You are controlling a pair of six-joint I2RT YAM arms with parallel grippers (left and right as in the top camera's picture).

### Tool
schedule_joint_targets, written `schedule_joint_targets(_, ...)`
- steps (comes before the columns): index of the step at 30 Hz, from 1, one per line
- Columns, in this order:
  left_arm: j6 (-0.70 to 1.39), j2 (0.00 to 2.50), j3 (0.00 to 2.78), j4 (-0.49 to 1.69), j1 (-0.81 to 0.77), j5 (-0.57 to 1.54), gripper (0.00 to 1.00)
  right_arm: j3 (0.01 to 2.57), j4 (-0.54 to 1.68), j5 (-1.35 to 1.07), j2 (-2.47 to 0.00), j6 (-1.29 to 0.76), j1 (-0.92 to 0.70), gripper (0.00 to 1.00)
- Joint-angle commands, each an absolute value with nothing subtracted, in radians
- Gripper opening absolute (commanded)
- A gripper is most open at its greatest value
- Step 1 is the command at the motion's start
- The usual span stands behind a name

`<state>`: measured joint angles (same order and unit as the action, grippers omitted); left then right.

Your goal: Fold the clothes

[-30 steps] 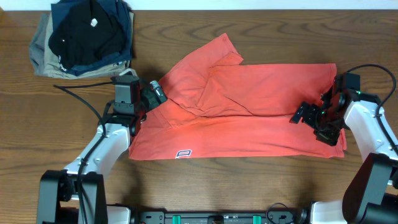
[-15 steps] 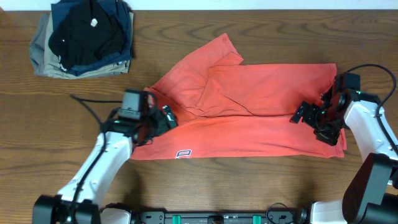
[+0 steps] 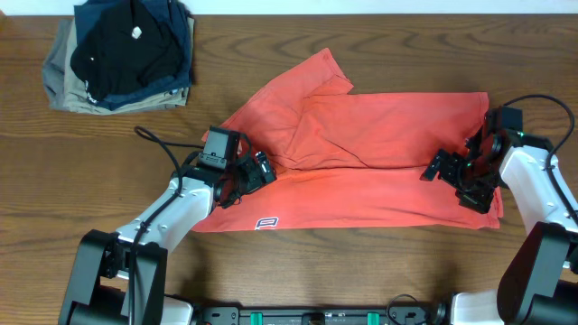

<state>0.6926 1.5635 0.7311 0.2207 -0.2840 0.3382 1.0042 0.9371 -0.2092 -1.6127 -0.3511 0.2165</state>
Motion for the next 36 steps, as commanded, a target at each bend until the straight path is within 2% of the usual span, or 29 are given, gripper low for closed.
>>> schedule_joint_targets(1,0.712,1.585,0.739,0.192,-0.286,0.340,0.99,1.018,0.935,-0.205,-1.614,-0.335,0.207,0.99)
schedule_joint_targets(3,0.712,1.585,0.739,0.170,-0.286,0.340,0.95,1.018,0.935,-0.205,-1.615,-0.335,0.207,0.99)
schedule_joint_targets(5,0.712,1.585,0.739,0.150,-0.286,0.340,0.86,1.018,0.935,-0.204,-1.614,-0.335,0.207,0.99)
schedule_joint_targets(12,0.712,1.585,0.739,0.124,-0.286,0.340,0.73,1.018,0.936,-0.176,-1.615,-0.335,0.207,0.99)
schedule_joint_targets(18,0.708,1.585,0.739,0.087,-0.286,0.339,0.41,1.018,0.932,-0.176,-1.615,-0.336,0.207,0.99)
schedule_joint_targets(21,0.708,1.585,0.739,0.071,-0.286,0.324,0.38,1.018,0.932,-0.176,-1.615,-0.336,0.207,0.99)
schedule_joint_targets(26,0.675,1.585,0.739,0.065,-0.286,0.317,0.24,1.018,0.932,-0.175,-1.615,-0.335,0.207,0.99)
schedule_joint_targets(29,0.670,1.585,0.739,0.073,-0.286,0.318,0.24,1.018,0.931,-0.175,-1.615,-0.335,0.207,0.99)
schedule_joint_targets(30,0.670,1.585,0.739,0.079,-0.286,0.318,0.34,1.018,0.931,-0.175,-1.615,-0.336,0.207,0.99)
schedule_joint_targets(31,0.671,1.585,0.739,0.090,-0.286,0.318,0.54,1.018,0.932,-0.175,-1.615,-0.335,0.207,0.99)
schedule_joint_targets(32,0.671,1.585,0.739,0.105,-0.286,0.318,0.69,1.018,0.932,-0.175,-1.615,-0.335,0.207,0.99)
schedule_joint_targets(33,0.671,1.585,0.739,0.119,-0.286,0.316,0.74,1.018,0.932,-0.175,-1.615,-0.335,0.207,0.99)
schedule_joint_targets(36,0.695,1.585,0.739,0.158,-0.286,0.252,0.76,1.018,0.931,-0.168,-1.614,-0.336,0.207,0.99)
